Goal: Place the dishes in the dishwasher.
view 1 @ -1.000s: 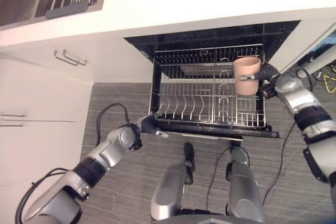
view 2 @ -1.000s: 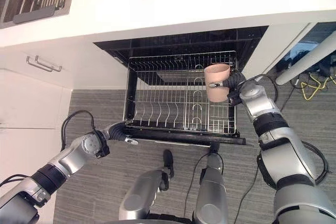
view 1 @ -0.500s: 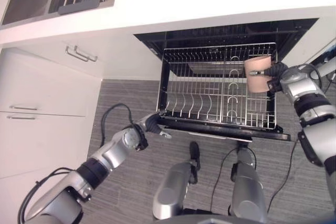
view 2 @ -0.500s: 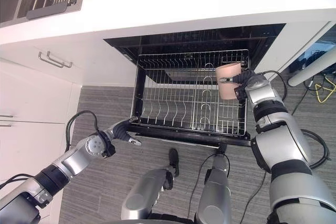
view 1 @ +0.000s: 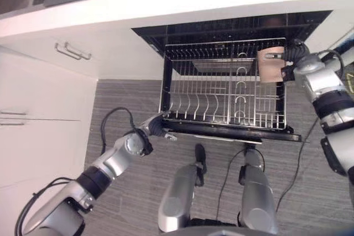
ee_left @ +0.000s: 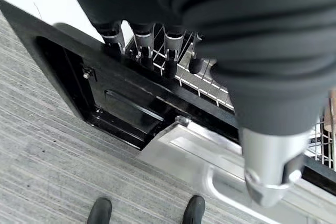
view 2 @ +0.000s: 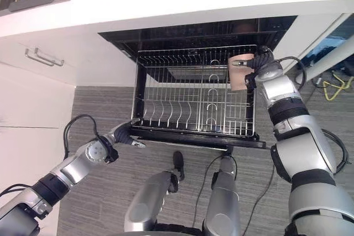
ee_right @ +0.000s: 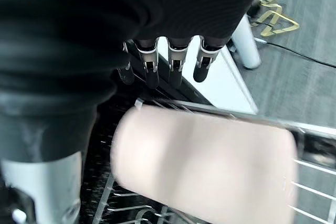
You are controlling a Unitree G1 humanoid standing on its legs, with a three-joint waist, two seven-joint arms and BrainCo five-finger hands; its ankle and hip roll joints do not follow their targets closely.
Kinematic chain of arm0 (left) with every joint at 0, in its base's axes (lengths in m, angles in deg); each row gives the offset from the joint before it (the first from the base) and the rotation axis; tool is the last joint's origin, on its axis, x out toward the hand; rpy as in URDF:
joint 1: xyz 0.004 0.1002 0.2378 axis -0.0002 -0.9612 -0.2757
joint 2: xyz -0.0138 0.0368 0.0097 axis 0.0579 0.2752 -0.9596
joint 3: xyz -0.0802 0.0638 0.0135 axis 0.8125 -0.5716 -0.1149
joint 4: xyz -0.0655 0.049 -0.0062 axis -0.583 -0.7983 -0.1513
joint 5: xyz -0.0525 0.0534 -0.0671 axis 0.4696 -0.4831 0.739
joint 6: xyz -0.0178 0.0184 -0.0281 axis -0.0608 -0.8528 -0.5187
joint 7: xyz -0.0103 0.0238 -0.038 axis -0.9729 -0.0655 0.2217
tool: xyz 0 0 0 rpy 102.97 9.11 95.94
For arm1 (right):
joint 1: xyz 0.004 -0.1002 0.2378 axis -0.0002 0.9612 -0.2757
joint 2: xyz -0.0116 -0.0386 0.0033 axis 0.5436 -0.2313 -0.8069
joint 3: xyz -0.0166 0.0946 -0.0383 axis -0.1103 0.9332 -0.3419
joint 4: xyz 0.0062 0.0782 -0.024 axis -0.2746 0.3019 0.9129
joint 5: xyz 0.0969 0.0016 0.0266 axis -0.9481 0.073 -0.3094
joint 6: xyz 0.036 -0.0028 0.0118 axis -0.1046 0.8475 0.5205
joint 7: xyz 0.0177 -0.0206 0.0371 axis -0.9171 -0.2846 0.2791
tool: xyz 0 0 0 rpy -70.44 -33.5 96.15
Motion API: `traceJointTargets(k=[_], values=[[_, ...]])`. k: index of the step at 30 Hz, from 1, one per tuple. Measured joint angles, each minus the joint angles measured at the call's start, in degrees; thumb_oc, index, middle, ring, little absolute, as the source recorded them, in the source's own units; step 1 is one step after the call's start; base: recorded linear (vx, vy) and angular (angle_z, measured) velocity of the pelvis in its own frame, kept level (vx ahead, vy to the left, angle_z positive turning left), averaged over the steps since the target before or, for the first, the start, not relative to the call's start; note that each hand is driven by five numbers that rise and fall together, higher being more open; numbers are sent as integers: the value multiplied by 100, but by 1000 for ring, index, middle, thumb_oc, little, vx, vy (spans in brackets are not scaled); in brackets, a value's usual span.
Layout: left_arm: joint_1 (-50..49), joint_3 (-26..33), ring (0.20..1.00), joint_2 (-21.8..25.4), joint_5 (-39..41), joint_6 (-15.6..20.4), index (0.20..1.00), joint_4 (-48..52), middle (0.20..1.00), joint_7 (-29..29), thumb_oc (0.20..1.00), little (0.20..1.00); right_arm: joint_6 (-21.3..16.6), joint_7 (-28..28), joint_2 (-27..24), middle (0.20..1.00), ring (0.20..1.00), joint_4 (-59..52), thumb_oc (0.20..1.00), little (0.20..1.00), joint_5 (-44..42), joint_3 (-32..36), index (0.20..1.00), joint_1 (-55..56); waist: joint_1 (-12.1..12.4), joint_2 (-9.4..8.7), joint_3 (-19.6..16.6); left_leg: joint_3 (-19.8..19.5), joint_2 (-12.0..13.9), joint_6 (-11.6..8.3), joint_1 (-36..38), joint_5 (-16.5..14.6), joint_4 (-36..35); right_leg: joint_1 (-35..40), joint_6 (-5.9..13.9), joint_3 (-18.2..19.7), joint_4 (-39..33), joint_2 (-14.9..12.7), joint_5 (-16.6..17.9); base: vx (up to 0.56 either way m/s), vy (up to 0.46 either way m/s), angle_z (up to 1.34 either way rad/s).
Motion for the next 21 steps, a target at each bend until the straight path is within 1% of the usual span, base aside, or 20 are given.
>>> traceJointTargets(k=[2,4,5,6,7,9,10,11,12,13,14,15,16,17,18,20,21], values=[[-59,21,1000,2,0,-4,1000,8,1000,0,1000,1000,106,-3,-58,1000,1000,-189,1000,1000,9,164,1000,102,-27,-4,2,35,10,22,-9,-54,64,-2,2,41,0,1,0,36,31,-11],[-214,194,1000,-3,5,-5,1000,51,1000,-3,1000,1000,236,-22,-146,1000,1000,-957,1000,1000,73,317,1000,451,-101,-18,12,41,10,37,-5,-72,66,-3,22,54,12,6,15,13,15,-1],[-272,238,1000,1,17,-5,1000,22,1000,-16,1000,1000,313,-136,-150,1000,1000,-1862,1000,1000,226,501,1000,832,-151,-28,18,50,17,42,-4,-80,63,-7,21,92,14,14,15,5,21,-5],[-272,237,1000,0,32,-12,1000,2,1000,-20,1000,1000,328,-157,-141,1000,1000,-2132,1000,1000,251,563,1000,938,-173,-34,23,75,17,46,0,-88,65,-17,22,112,17,17,16,5,17,-11],[-302,284,1000,-2,65,-11,1000,8,1000,-81,1000,1000,445,-231,-147,1000,1000,-2552,1000,1000,374,652,1000,1144,-183,-61,36,109,18,47,3,-102,73,-45,20,134,60,24,13,7,11,-14],[-412,467,1000,-10,262,23,1000,27,1000,-220,1000,1000,481,-249,-135,1000,1000,-2919,1000,1000,462,744,1000,1491,-221,-169,46,137,30,45,5,-109,92,-61,13,147,87,26,5,14,-6,-8],[-709,711,1000,-14,650,277,1000,259,1000,-617,1000,1000,504,-332,-128,1000,1000,-3155,1000,1000,459,919,1000,1955,-242,-312,53,139,37,41,4,-114,117,-59,1,144,96,27,-8,-10,-134,-1],[-866,806,1000,-14,730,413,1000,402,1000,-808,1000,1000,550,-355,-113,1000,1000,-3198,1000,1000,457,1003,1000,2177,-244,-372,54,141,37,41,4,-114,128,-57,-19,143,99,24,-24,-3,-208,3],[-1269,1316,1000,-126,1027,578,1000,1152,1000,-1153,1000,1000,502,-542,-17,1000,1000,-3775,1000,1000,494,1295,1000,2969,-241,-457,91,148,118,29,-16,-115,117,-125,41,75,275,22,-247,-25,-258,19],[-1717,1889,1000,-328,1226,859,1000,2177,1000,-1417,1000,1000,342,-727,249,1000,1000,-4574,1000,1000,578,1660,1000,4113,-132,-584,122,25,153,-26,10,-120,152,-241,-81,-49,677,12,-454,-6,-218,33],[-2067,2591,1000,-725,1236,1603,1000,2999,1000,-1796,1000,1000,217,-739,752,1000,1000,-5070,1000,1000,550,1838,1000,5280,-32,-741,113,-109,230,-92,78,-81,91,-126,-115,-167,653,132,-480,-12,-177,36],[-1889,2722,1000,-820,1178,1949,1000,3068,1000,-2087,1000,1000,161,-738,997,1000,1000,-4958,1000,1000,550,1834,1000,5621,-10,-809,113,-176,275,-134,144,-58,30,-30,-91,-218,594,190,-453,24,-145,19],[-1674,2801,1000,-930,1144,2094,1000,3023,1000,-2345,1000,1000,64,-736,1191,1000,1000,-4896,1000,1000,550,1840,1000,5771,3,-899,114,-175,306,-141,173,-67,33,26,-73,-228,544,221,-471,25,-72,-3],[-1524,2825,1000,-945,1104,2226,1000,2927,1000,-2483,1000,1000,-94,-730,1281,1000,1000,-4888,1000,1000,546,1843,1000,5794,-32,-1015,107,-165,333,-148,195,-73,26,77,-67,-215,438,262,-431,34,-49,-13],[-1310,2824,1000,-928,1048,2356,1000,2733,1000,-2612,1000,1000,-391,-693,1216,1000,1000,-4897,1000,1000,538,1923,1000,5759,-98,-1134,99,-155,351,-149,222,-75,20,150,-108,-205,321,291,-384,45,-35,-14],[-1265,2822,1000,-912,868,2447,1000,2638,1000,-2728,1000,1000,-658,-679,1120,1000,1000,-4928,1000,1000,483,2185,1000,5720,-204,-1243,83,-151,358,-153,277,-75,-22,254,-121,-204,206,305,-370,62,-39,-3],[-1315,2890,1000,-935,672,2512,1000,2658,1000,-2806,1000,1000,-812,-616,1106,1000,1000,-5037,1000,1000,396,2406,1000,5795,-204,-1302,72,-140,353,-158,417,-71,-73,386,-118,-200,140,312,-354,61,-29,0]])
